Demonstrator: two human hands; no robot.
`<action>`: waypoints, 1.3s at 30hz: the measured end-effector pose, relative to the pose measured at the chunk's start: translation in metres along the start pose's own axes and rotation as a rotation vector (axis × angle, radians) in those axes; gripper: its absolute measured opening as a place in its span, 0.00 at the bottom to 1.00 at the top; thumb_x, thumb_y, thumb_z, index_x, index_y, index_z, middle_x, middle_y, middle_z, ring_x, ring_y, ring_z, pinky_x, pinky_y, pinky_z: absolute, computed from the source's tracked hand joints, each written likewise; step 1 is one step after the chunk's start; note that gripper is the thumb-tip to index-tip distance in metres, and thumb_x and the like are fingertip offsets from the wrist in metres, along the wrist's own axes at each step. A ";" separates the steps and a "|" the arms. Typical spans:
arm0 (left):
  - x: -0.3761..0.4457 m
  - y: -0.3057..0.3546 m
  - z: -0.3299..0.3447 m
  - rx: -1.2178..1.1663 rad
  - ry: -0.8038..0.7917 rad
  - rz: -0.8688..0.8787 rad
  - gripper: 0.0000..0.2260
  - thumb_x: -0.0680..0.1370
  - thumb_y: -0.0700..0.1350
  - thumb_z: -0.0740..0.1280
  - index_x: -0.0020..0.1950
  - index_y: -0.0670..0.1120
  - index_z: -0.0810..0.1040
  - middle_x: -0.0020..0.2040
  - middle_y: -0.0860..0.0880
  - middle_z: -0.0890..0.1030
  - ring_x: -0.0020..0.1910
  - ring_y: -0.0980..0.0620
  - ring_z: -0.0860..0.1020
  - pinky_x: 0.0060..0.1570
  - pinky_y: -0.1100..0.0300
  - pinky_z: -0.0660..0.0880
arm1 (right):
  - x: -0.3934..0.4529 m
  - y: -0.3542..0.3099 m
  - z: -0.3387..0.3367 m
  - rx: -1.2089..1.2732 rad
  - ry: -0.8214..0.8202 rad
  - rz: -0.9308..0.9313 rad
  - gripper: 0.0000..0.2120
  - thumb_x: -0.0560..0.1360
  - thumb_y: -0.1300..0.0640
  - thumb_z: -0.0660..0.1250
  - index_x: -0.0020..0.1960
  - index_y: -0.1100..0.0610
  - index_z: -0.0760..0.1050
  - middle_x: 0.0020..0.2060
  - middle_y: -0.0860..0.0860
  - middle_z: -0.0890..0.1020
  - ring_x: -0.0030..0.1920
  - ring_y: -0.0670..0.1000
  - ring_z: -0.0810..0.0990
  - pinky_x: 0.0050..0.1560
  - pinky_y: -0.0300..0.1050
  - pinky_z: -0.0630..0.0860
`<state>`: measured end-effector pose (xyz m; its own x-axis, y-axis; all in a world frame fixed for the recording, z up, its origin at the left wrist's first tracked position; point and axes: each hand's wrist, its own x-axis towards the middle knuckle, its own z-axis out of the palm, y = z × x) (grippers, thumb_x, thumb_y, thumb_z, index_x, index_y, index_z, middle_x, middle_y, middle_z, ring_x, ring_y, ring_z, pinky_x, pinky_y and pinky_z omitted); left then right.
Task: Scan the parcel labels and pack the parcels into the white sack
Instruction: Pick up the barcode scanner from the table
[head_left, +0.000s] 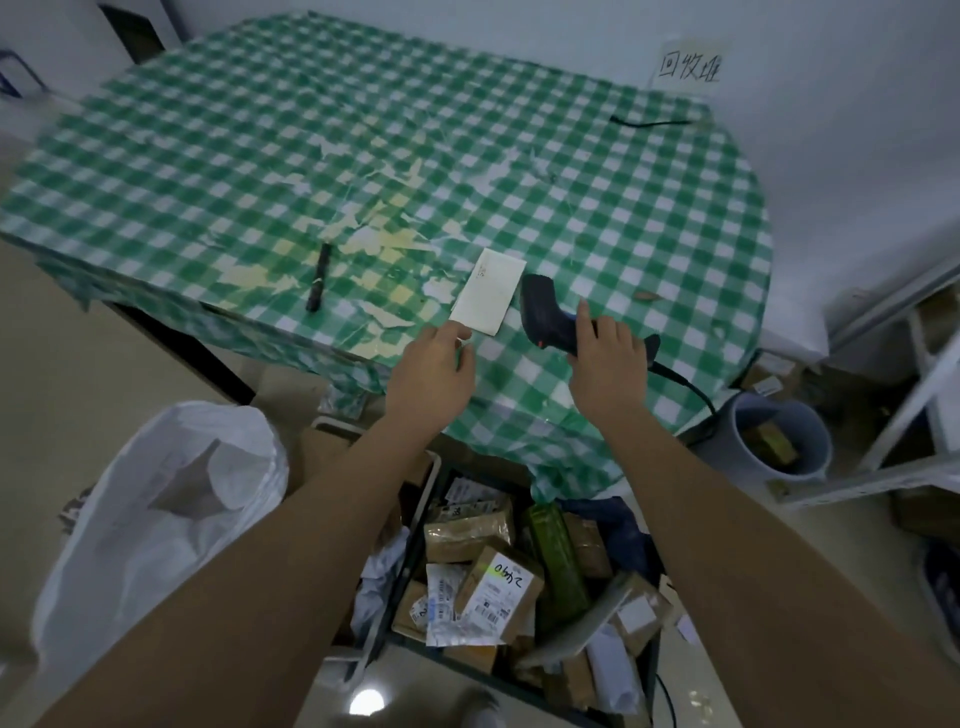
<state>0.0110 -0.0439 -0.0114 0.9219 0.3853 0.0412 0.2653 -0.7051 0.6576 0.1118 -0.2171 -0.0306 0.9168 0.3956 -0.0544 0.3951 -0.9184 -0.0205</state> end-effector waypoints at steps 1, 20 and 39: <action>-0.006 0.004 -0.003 -0.006 -0.012 0.003 0.12 0.81 0.43 0.60 0.63 0.41 0.74 0.57 0.41 0.76 0.53 0.43 0.75 0.52 0.46 0.74 | -0.011 0.001 -0.005 0.009 0.002 0.006 0.33 0.80 0.57 0.62 0.79 0.60 0.48 0.67 0.59 0.69 0.67 0.60 0.68 0.67 0.54 0.64; -0.168 0.040 0.020 0.036 -0.468 0.078 0.12 0.82 0.46 0.57 0.64 0.45 0.73 0.55 0.44 0.77 0.47 0.48 0.76 0.47 0.50 0.76 | -0.276 0.053 0.012 0.042 -0.206 0.195 0.37 0.73 0.58 0.71 0.77 0.60 0.59 0.62 0.59 0.76 0.62 0.60 0.74 0.63 0.53 0.70; -0.240 0.004 0.047 0.123 -0.611 0.092 0.11 0.80 0.45 0.58 0.61 0.48 0.74 0.51 0.47 0.78 0.48 0.44 0.78 0.45 0.51 0.77 | -0.400 0.007 0.065 0.533 -0.544 0.545 0.32 0.79 0.50 0.63 0.76 0.58 0.53 0.67 0.58 0.73 0.64 0.60 0.73 0.57 0.52 0.74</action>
<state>-0.1955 -0.1671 -0.0536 0.9275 -0.0643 -0.3683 0.1746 -0.7966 0.5787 -0.2557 -0.3820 -0.0734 0.7610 -0.0214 -0.6484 -0.2834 -0.9100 -0.3025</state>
